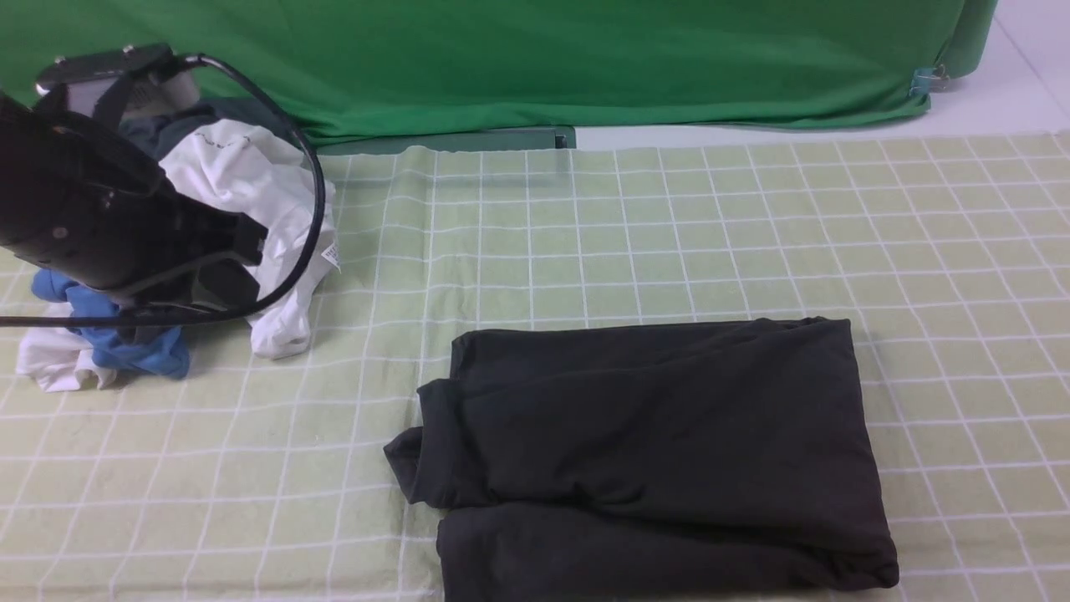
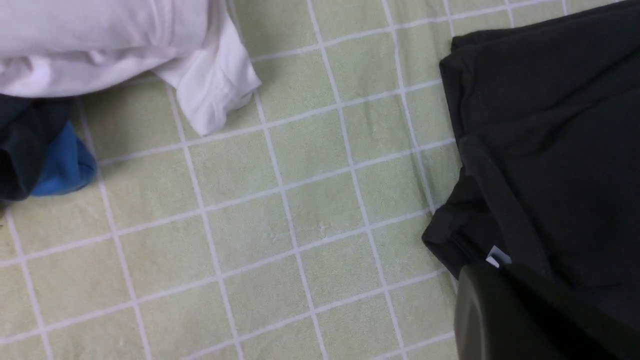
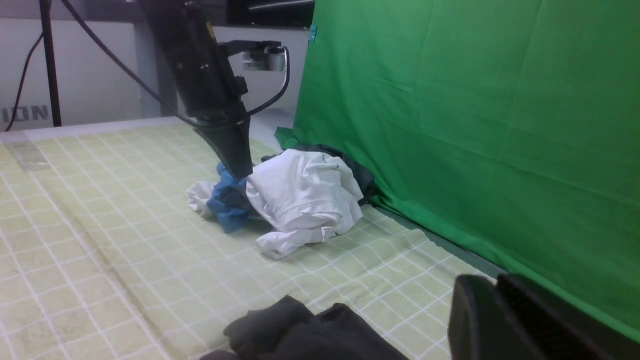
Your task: Fold a long-sleeved shirt over a green coffee tablecloth.
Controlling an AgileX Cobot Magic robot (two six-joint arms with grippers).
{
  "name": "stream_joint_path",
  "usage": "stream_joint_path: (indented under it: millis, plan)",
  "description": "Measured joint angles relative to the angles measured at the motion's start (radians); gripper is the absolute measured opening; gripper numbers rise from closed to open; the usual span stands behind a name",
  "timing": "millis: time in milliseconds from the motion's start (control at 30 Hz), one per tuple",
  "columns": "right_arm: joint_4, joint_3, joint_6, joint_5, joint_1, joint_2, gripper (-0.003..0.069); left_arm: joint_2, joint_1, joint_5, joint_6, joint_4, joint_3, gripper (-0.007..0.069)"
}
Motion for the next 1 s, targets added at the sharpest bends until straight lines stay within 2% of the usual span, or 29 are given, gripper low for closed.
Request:
stream_joint_path:
  millis: [333,467,500,533,567,633,667,800,833,867,900,1000]
  plan:
    - [0.001,0.000,0.000,-0.001,-0.019,-0.023,0.0070,0.000,0.000,0.000,-0.003,-0.018,0.000,0.0015]
    - [0.019,0.021,0.000,-0.037,-0.175,-0.043,0.0076,0.000,0.000,-0.002,-0.003,-0.032,0.000,0.0015]
    - [0.021,0.048,0.000,-0.067,-0.242,-0.052,0.0078,0.000,0.000,-0.005,-0.003,-0.032,0.000,0.0015]
    - [0.021,0.053,0.000,-0.073,-0.253,-0.057,0.0078,0.000,0.000,-0.007,-0.003,-0.032,0.000,0.0015]
    - [0.022,0.100,0.000,-0.113,-0.348,-0.080,0.0082,0.000,0.000,-0.014,-0.003,-0.032,0.000,0.0015]
    - [0.022,0.156,0.000,-0.150,-0.437,-0.112,0.0084,0.000,0.000,-0.021,-0.002,-0.032,0.000,0.0015]
    - [0.022,0.228,0.000,-0.170,-0.538,-0.155,0.0087,0.000,0.000,-0.022,0.000,-0.032,0.000,0.0015]
    - [0.022,0.405,0.000,-0.182,-0.759,-0.253,0.0097,0.000,0.000,-0.018,0.002,-0.031,0.000,0.0015]
    - [0.022,0.443,0.000,-0.182,-0.800,-0.269,0.0101,0.000,0.000,-0.016,0.004,-0.031,0.000,0.0015]
    - [0.022,0.450,0.000,-0.182,-0.800,-0.272,0.0101,0.000,0.000,-0.016,0.004,-0.031,0.000,0.0015]
    - [0.022,0.507,0.000,-0.183,-0.861,-0.287,0.0106,0.000,0.000,-0.015,0.004,-0.031,0.000,0.0015]
    - [0.022,0.547,0.000,-0.178,-0.899,-0.295,0.0109,0.000,0.000,-0.015,0.004,-0.031,0.000,0.0015]
